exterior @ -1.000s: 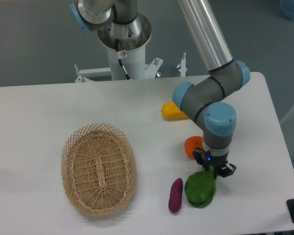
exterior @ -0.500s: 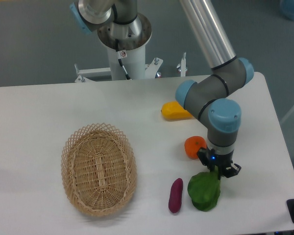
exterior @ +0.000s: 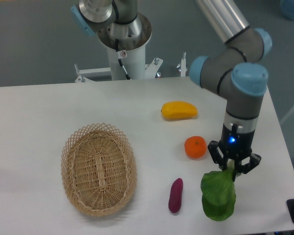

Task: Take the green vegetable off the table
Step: 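Lift the grasped bok choy up off the table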

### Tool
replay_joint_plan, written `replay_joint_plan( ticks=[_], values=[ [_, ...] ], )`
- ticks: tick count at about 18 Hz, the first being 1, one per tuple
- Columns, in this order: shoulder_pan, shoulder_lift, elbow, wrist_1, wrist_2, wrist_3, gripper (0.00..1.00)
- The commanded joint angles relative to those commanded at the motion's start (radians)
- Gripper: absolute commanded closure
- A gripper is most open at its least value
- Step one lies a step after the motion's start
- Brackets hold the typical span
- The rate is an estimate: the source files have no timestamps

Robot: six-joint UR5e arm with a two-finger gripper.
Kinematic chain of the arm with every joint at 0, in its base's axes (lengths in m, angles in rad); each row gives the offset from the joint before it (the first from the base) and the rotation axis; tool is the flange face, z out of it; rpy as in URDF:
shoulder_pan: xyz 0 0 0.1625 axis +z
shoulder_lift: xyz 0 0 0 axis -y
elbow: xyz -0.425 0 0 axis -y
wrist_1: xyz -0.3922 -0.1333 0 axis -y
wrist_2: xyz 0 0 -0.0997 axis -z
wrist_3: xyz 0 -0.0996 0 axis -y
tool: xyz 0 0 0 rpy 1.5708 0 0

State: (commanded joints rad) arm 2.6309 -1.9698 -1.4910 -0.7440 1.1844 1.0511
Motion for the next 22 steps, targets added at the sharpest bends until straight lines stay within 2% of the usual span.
replay_joint_plan(
  ticks=[4,8,22],
  values=[
    [-0.040,0.068,-0.017,-0.002,-0.029,-0.117,0.78],
    [-0.058,0.088,-0.020,0.002,-0.031,-0.184,0.78],
    [-0.062,0.095,-0.012,0.005,-0.060,-0.178,0.77]
  ],
)
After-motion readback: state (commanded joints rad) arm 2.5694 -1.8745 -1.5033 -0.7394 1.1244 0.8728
